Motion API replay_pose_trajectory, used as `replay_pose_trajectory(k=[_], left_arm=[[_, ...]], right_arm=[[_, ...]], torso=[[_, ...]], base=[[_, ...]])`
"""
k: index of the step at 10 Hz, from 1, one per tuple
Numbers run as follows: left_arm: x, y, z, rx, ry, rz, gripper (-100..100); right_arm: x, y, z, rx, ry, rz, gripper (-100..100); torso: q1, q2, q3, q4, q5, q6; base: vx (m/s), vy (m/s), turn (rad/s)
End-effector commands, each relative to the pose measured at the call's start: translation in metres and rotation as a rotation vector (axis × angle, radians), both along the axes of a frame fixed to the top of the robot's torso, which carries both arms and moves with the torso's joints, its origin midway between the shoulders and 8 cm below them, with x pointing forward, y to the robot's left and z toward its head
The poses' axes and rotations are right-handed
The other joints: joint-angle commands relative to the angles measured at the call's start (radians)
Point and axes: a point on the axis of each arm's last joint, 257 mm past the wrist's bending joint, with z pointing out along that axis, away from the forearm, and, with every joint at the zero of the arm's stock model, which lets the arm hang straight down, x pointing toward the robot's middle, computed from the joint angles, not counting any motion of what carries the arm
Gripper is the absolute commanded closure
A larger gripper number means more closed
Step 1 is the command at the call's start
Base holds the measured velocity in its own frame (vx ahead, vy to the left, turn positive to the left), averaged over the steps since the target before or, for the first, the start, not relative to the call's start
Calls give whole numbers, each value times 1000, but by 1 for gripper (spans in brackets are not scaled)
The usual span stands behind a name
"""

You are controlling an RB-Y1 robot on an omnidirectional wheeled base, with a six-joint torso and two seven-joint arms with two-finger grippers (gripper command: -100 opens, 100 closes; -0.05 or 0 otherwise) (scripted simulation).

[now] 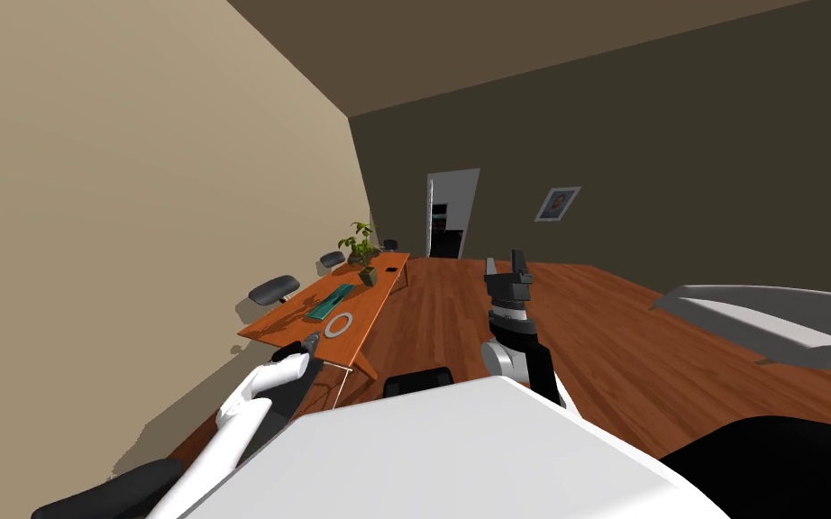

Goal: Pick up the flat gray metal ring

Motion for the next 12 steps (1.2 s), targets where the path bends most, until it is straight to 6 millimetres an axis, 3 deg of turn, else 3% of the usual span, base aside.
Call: replay_pose_trajectory(k=[1,7,12], left_arm=[[-7,16,-3,-17,42,48,-100],[-49,47,-31,-109,199,204,-100],[-72,52,-42,-190,283,292,-100]], right_arm=[[0,0,0,0,0,0,0],[0,0,0,0,0,0,0],[0,0,0,0,0,0,0]], torso=[[0,0,0,0,0,0],[1,0,0,0,0,0],[1,-1,0,0,0,0]], base=[[80,-14,-29],[80,-10,-11],[87,-6,2]])
